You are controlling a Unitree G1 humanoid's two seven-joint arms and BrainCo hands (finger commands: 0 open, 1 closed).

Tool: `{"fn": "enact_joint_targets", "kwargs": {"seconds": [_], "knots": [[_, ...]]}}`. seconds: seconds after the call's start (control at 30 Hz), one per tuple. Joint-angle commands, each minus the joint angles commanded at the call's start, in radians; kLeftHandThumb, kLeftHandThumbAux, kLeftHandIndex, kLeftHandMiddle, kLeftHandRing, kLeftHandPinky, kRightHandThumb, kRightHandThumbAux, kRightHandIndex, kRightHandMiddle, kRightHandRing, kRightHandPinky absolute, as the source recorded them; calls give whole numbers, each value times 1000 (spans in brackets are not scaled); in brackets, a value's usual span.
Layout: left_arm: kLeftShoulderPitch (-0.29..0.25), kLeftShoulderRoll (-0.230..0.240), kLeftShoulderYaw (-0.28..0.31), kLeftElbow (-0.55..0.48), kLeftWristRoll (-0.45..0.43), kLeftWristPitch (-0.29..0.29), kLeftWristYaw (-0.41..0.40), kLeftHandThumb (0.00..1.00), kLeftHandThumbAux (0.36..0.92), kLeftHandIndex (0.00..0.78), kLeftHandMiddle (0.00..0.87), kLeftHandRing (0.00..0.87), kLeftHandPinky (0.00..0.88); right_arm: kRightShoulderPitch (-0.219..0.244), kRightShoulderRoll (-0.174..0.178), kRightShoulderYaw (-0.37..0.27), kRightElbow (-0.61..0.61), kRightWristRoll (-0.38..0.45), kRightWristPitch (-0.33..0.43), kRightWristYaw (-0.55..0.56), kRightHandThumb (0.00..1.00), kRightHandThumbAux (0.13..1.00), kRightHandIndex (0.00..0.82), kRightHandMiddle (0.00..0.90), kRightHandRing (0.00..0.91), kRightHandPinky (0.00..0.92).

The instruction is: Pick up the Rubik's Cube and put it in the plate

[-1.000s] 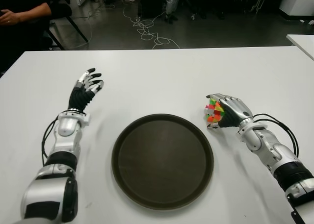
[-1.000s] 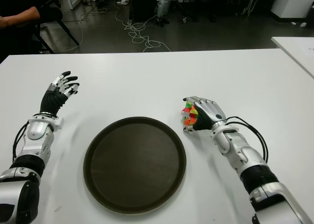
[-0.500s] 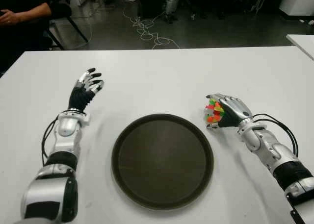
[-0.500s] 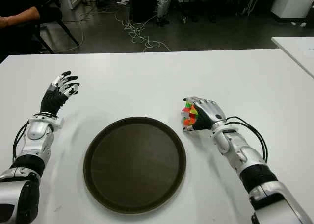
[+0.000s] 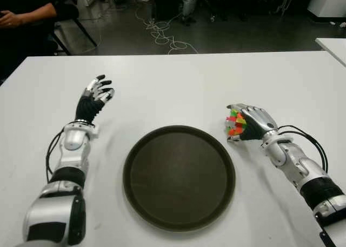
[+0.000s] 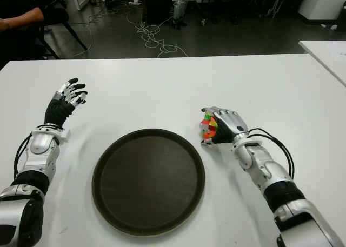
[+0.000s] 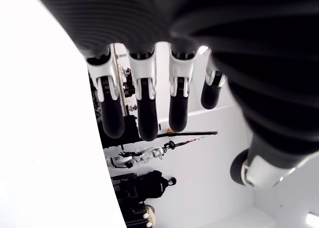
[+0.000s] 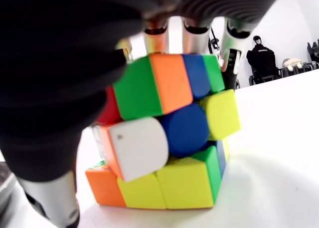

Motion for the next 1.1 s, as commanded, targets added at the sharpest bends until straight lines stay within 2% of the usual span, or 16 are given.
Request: {"fn": "enact_joint_targets", "kwargs": {"seconds": [0.23, 0.53, 0.63, 0.67, 0.73, 0.83, 0.87, 0.9, 0.93, 1.0, 1.1], "knots": [[2, 3, -4, -2, 6, 2, 1, 21, 593, 119, 201, 214, 246, 3, 3, -2, -12, 0, 15, -8, 0, 807, 157, 228, 274, 317], [2, 10, -11, 0, 17, 4, 12, 23, 597, 116, 203, 216, 258, 10, 6, -6, -39, 4, 43, 10, 4, 895, 150, 233, 264, 301], [3, 11, -13, 0, 22, 0, 18, 27, 593, 122, 209, 220, 254, 11, 6, -5, -49, 2, 54, 21, 34, 920, 157, 244, 271, 307], [3, 11, -14, 0, 23, -2, 19, 27, 594, 123, 210, 221, 253, 11, 6, -4, -52, 1, 57, 24, 82, 926, 163, 251, 276, 310], [4, 10, -14, 0, 22, -5, 20, 29, 595, 124, 211, 218, 247, 13, 5, -3, -57, 0, 57, 26, 282, 917, 182, 274, 296, 322], [4, 10, -14, -2, 20, -5, 19, 28, 596, 122, 207, 214, 243, 13, 5, -2, -56, 0, 47, 14, 562, 797, 328, 331, 352, 375], [4, 9, -14, -2, 20, -4, 18, 28, 596, 122, 207, 214, 244, 14, 5, -2, -55, 1, 41, 8, 590, 786, 342, 341, 361, 383], [4, 9, -14, -2, 20, -4, 18, 28, 596, 121, 206, 214, 246, 14, 5, -2, -54, 1, 38, 4, 674, 757, 343, 399, 381, 406], [4, 9, -14, -1, 19, -3, 18, 28, 596, 120, 205, 214, 247, 14, 5, -2, -54, 2, 37, 3, 727, 739, 343, 436, 394, 420], [4, 10, -14, -1, 20, -3, 18, 28, 595, 119, 205, 213, 247, 15, 7, -4, -54, 5, 31, -8, 774, 722, 345, 472, 410, 439], [4, 12, -16, -2, 23, -3, 22, 26, 597, 115, 202, 209, 238, 16, 10, -7, -55, 7, 27, -18, 809, 709, 349, 497, 430, 471]]}}
